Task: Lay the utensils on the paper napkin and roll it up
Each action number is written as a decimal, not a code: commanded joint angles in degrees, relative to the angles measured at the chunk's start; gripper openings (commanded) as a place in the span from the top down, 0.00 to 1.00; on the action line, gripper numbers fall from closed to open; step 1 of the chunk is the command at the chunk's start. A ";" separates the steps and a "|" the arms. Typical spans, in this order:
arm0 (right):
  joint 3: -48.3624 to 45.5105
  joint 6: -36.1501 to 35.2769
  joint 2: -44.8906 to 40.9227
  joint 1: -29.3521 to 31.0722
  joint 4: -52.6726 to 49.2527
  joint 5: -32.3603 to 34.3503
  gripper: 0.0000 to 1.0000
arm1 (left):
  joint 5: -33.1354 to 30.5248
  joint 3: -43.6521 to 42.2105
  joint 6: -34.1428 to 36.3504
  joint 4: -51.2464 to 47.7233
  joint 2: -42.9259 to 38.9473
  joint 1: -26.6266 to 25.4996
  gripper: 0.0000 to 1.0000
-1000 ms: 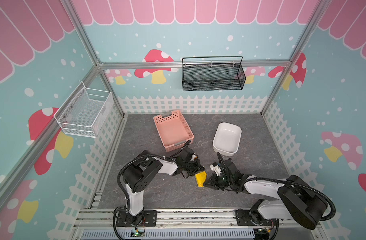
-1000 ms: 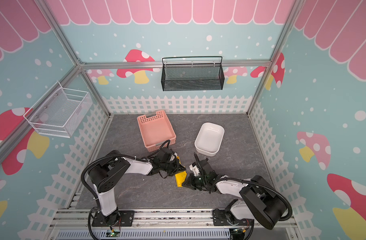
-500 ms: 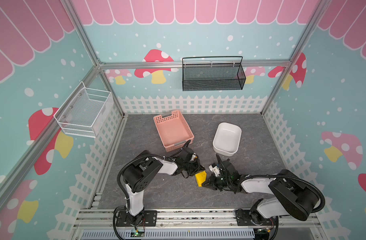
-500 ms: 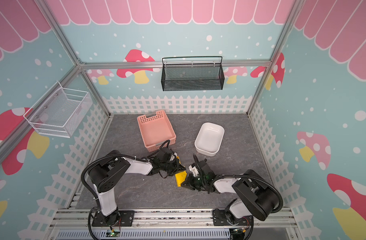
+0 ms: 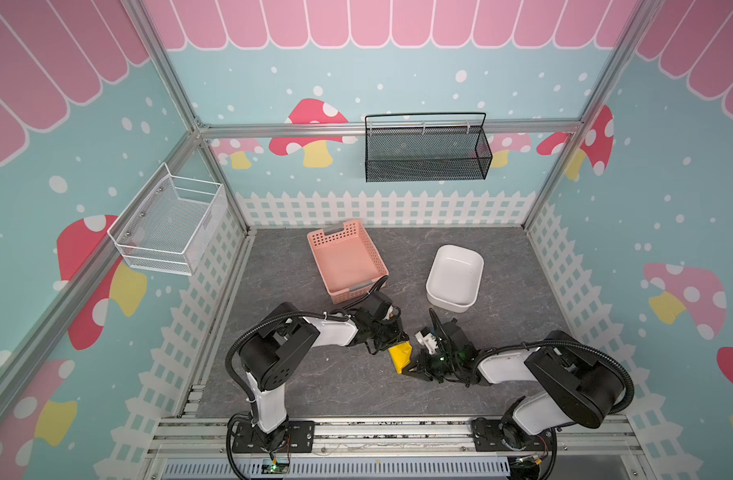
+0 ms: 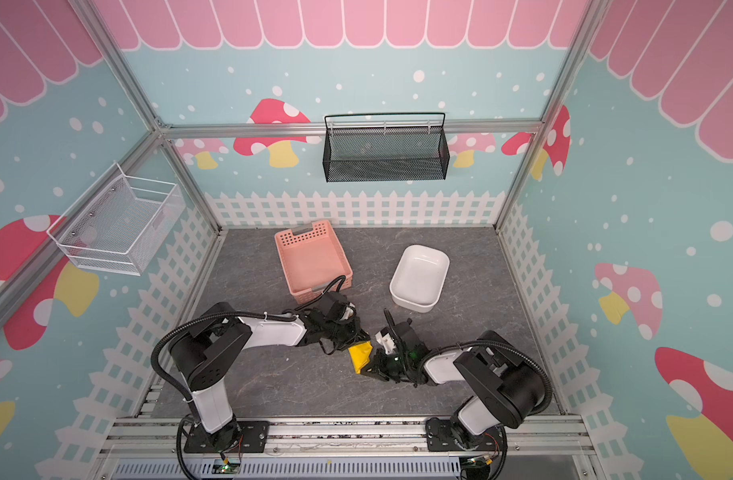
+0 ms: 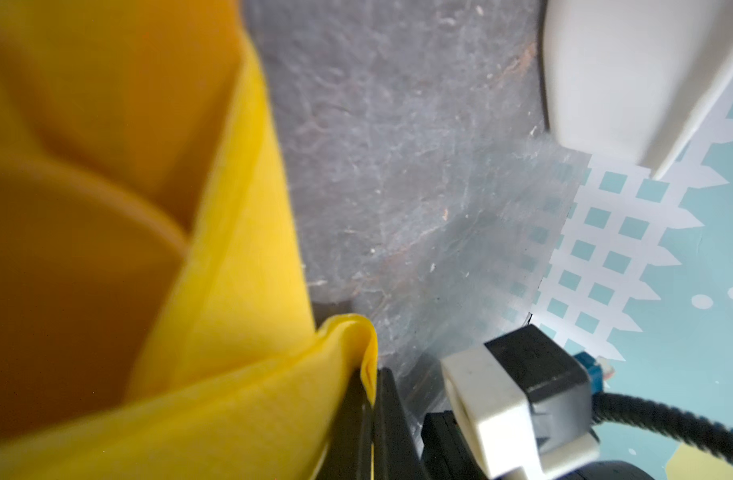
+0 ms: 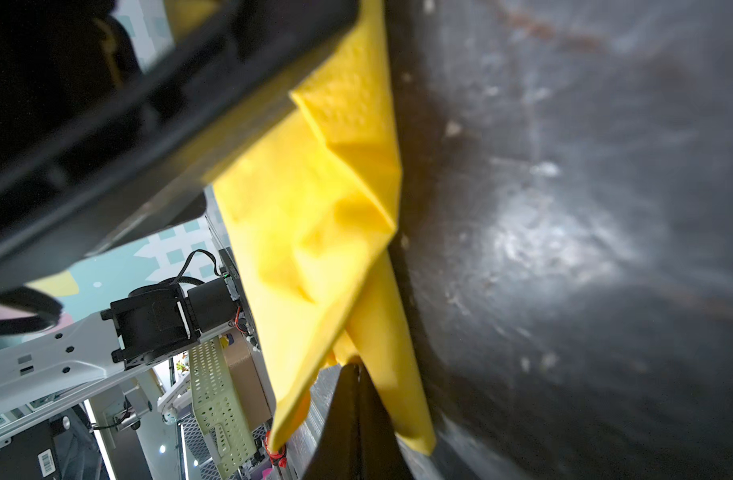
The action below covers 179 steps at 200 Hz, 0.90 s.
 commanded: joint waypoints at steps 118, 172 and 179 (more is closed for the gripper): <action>-0.15 -1.70 3.09 0.17 -8.48 4.58 1.00 | 4.64 11.97 6.66 -7.35 8.30 -3.73 0.97; 0.09 -1.97 2.80 0.18 -9.02 4.38 1.00 | 4.78 10.69 5.51 -3.65 11.42 -3.68 0.97; 0.04 -1.91 2.30 0.22 -9.28 4.40 1.00 | 4.54 10.37 5.32 -3.35 11.64 -3.68 0.97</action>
